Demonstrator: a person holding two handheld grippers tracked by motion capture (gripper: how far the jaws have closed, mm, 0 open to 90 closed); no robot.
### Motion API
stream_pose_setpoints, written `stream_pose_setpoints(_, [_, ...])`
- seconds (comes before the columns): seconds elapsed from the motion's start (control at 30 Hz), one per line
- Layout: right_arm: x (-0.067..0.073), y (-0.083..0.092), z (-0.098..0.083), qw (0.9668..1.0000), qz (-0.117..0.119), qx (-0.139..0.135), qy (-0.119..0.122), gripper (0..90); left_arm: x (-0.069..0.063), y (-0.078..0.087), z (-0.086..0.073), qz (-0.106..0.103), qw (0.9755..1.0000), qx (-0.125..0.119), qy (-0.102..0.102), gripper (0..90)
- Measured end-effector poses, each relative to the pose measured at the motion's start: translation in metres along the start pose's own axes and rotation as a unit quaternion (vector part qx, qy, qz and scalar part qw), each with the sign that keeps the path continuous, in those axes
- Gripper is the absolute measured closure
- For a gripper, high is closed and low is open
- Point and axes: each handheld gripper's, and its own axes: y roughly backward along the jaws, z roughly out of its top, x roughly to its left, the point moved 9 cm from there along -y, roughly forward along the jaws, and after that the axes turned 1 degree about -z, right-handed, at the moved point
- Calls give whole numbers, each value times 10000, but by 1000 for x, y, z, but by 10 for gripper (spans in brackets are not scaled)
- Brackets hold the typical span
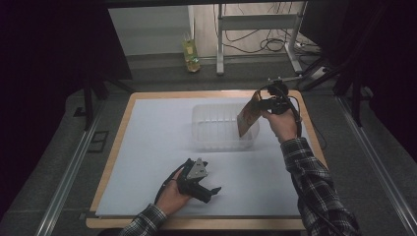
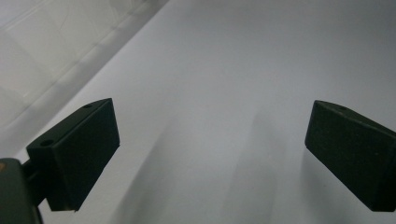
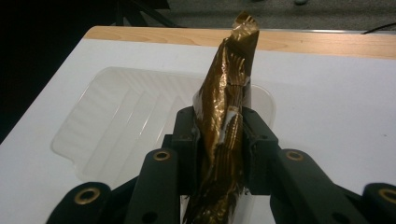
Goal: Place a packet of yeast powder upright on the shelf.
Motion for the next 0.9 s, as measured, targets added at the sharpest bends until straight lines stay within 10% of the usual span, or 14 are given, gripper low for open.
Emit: stream_pose_setpoints(0.9, [7,-39,-21,9991,-65,128,394,581,0,3,0,-21,10000,-24,58,38])
